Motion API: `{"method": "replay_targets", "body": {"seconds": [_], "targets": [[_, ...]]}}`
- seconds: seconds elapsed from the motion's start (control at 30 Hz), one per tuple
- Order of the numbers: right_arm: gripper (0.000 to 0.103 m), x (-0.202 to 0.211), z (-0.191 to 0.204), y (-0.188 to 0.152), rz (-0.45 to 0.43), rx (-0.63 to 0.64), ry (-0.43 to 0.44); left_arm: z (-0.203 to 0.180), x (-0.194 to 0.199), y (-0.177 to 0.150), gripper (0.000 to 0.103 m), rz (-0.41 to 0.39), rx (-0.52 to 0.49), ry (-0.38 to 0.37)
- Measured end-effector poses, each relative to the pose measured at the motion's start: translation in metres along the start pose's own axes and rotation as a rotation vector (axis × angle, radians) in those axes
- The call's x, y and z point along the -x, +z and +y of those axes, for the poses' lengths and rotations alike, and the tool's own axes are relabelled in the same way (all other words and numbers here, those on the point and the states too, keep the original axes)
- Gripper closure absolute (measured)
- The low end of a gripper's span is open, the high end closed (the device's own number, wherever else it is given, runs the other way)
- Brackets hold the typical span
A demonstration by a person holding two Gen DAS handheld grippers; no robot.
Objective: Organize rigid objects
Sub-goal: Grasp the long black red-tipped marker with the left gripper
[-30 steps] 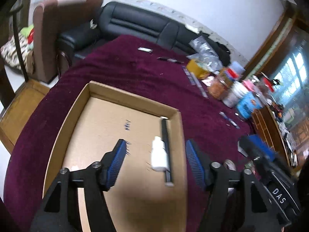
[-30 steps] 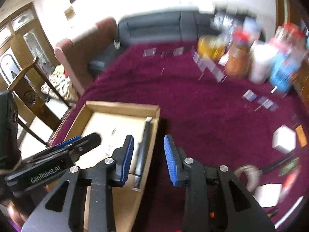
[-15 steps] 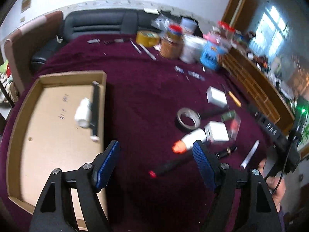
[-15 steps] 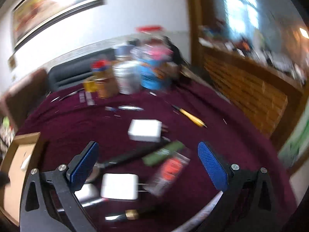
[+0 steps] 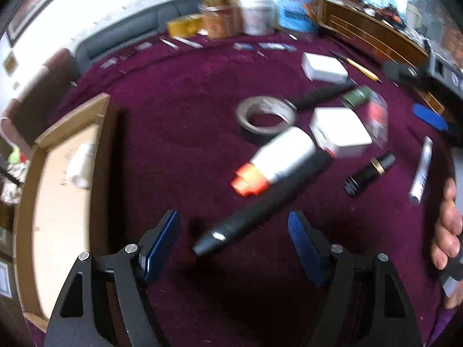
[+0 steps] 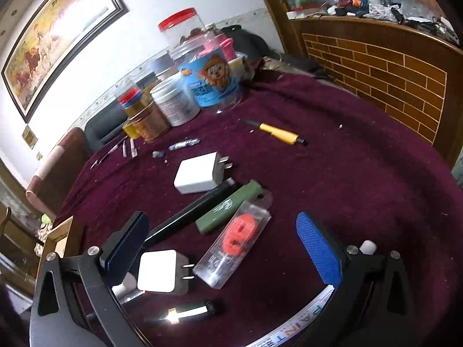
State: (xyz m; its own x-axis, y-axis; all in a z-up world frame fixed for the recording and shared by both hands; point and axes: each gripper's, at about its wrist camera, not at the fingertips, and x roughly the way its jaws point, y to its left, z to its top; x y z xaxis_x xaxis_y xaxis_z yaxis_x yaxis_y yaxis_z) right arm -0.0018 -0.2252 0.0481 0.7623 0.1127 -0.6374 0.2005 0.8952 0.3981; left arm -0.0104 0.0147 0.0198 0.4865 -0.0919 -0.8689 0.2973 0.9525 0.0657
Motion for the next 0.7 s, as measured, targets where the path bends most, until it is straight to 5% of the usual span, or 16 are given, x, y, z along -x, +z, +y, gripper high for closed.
{"method": "replay_targets", "body": {"seconds": [0.07,0.13,0.57,0.7], "targets": [[0.001,0.0,0.001,-0.002,0.006,0.001,0.005,-0.008,0.003,-0.006,0.077,0.005,-0.024,-0.06],[0.001,0.002,0.001,-0.003,0.005,-0.005,0.003,-0.014,0.007,-0.009,0.082,0.02,-0.043,-0.088],[0.001,-0.003,-0.004,-0.003,0.02,-0.03,-0.015,-0.03,0.005,-0.003,0.076,-0.01,-0.074,-0.061],[0.001,-0.004,-0.004,-0.003,0.018,-0.027,-0.025,-0.031,0.004,-0.006,0.081,-0.029,-0.07,-0.076]]}}
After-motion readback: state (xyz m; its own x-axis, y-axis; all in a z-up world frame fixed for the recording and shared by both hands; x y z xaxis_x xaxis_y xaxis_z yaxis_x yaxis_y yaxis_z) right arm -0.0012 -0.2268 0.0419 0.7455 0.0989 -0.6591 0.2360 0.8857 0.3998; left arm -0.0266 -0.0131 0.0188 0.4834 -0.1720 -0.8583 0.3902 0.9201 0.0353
